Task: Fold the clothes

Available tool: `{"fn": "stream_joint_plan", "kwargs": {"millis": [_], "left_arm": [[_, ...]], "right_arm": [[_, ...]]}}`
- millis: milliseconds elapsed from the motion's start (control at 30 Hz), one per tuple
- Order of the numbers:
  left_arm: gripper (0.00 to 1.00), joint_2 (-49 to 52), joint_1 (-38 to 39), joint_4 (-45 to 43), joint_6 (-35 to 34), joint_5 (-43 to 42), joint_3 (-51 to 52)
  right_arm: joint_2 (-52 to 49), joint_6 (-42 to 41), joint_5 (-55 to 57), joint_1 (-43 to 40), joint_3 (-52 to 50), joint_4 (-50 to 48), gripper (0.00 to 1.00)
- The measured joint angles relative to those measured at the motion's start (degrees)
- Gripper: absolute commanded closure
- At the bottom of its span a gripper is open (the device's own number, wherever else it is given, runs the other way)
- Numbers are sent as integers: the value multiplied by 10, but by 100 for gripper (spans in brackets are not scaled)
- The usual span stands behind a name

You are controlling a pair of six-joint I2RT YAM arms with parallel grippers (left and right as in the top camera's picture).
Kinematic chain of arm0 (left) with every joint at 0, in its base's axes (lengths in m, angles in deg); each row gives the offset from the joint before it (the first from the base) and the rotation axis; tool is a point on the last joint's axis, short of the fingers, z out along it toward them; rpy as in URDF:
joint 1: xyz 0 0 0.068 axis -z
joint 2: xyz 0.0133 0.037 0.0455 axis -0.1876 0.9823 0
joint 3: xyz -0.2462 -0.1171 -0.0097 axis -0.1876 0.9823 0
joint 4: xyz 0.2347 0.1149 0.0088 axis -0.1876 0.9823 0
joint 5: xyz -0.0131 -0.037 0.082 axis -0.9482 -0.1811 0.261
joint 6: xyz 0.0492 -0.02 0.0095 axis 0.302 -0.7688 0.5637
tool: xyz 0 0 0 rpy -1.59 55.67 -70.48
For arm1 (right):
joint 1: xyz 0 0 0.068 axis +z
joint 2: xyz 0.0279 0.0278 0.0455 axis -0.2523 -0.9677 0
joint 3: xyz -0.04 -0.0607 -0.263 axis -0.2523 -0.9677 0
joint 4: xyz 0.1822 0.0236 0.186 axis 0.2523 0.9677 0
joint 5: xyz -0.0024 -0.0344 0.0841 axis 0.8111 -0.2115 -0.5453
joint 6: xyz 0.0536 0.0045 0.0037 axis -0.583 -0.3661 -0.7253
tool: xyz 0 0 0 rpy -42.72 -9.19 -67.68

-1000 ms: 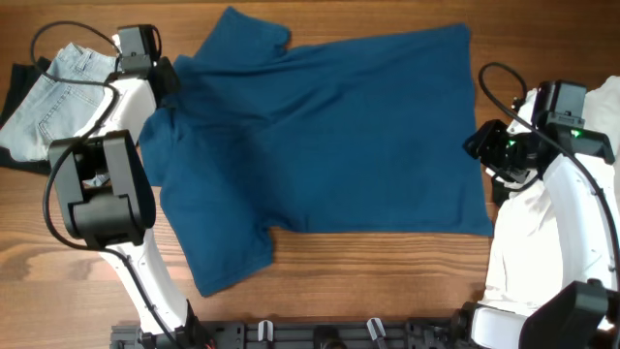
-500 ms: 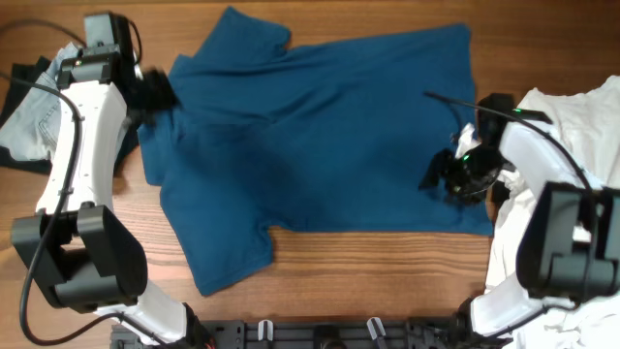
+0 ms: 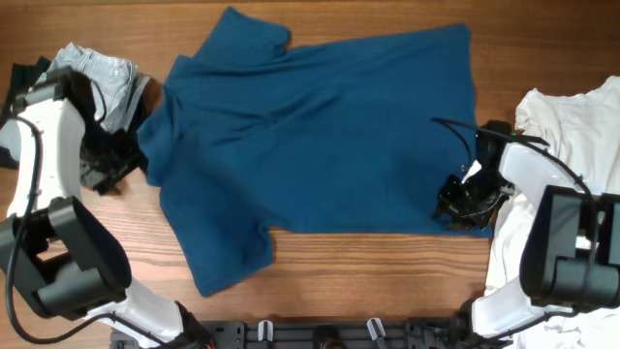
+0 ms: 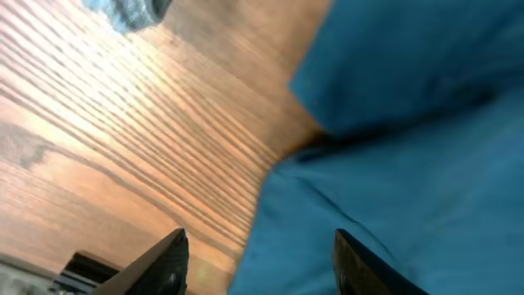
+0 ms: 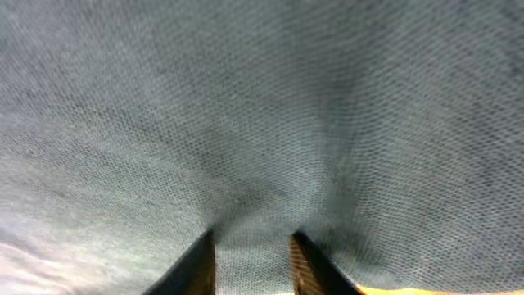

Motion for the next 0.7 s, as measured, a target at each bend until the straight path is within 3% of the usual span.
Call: {"fn": "stream_joint_plan", "kwargs": {"millis": [100, 133, 233, 300, 467, 567, 667, 700], "left_arm": [[37, 0, -8, -27, -7, -3, 46], [34, 0, -8, -36, -11, -5, 64], [33, 0, -8, -68, -26, -7, 123], [32, 0, -7, -105, -34, -14, 168], [33, 0, 1, -175, -38, -55, 256], [47, -8, 22, -187, -36, -71, 270], [72, -9, 54, -187, -35, -70, 272], [86, -10, 65, -188, -36, -67, 272]], "right_arm": [[-1, -7, -17, -17, 1, -5, 90], [-1, -7, -23, -21, 1, -8, 85], [0, -2, -37, -30, 7, -20, 60], [7, 3, -40, -32, 9, -32, 49], [36, 11, -27, -33, 10, -40, 44], [46, 16, -25, -35, 10, -40, 43], [46, 16, -24, -35, 10, -41, 43], [46, 16, -24, -35, 10, -41, 43]]}}
